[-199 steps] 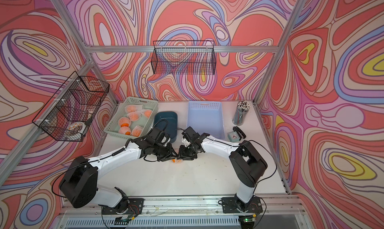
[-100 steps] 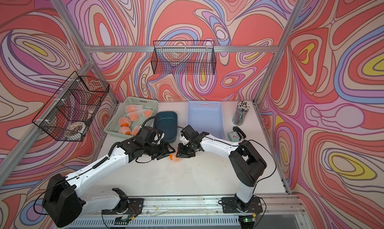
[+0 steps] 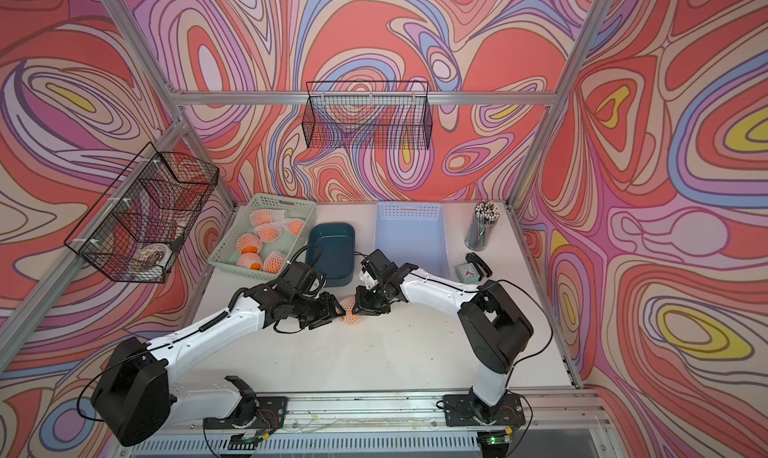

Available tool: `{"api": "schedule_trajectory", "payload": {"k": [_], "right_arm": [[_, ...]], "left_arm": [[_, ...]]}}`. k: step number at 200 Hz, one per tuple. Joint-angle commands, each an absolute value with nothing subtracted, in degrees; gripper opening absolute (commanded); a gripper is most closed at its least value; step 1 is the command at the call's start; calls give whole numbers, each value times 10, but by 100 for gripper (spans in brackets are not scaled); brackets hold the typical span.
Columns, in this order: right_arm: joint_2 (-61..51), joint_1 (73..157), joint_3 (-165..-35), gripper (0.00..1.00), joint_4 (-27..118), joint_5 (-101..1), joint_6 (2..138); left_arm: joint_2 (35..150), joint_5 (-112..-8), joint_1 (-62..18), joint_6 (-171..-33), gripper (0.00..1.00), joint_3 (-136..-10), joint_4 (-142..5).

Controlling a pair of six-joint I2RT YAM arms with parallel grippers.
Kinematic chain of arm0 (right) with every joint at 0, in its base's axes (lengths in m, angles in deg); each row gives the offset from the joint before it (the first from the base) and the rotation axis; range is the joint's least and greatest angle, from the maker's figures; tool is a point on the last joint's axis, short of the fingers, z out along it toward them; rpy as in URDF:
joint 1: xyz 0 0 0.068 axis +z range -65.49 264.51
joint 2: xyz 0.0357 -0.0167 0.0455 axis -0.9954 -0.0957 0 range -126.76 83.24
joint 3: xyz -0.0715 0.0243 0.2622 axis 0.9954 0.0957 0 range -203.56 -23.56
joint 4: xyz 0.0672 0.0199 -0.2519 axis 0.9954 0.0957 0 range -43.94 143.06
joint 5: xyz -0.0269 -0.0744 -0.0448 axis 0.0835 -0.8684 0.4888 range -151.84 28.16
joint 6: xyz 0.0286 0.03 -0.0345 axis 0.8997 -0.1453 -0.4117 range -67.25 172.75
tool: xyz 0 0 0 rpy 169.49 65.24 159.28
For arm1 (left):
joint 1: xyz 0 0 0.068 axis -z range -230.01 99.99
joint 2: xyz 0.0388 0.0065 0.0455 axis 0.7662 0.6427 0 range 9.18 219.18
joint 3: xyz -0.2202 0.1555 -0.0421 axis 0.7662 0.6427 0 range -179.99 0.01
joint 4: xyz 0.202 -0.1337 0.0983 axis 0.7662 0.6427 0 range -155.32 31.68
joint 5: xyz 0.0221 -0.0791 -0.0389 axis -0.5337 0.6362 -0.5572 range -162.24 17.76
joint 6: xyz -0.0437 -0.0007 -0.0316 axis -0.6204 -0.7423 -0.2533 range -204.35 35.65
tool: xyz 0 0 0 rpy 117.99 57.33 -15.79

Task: Remove foam nets from oranges
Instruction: Remove the foam net from the orange.

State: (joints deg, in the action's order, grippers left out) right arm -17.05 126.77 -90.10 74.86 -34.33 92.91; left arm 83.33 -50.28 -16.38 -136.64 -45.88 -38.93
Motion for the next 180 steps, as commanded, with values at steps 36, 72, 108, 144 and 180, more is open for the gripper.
{"api": "schedule_trajectory", "payload": {"k": [36,72,108,144,180], "right_arm": [[-170,1271,-911,21,749,-331,933],[-166,1271,-910,20,750,-328,934],[-170,1271,-918,20,750,-321,935],[-174,1271,-929,20,756,-313,937],[-178,1271,-941,23,766,-319,943]], "left_arm": [[864,-521,-166,-1371,49,-445,-431],[873,-556,-166,-1357,44,-463,-386],[901,-561,-166,-1354,37,-480,-388],[914,-544,-164,-1351,20,-513,-386],[919,-510,-160,-1361,3,-520,-410]]}}
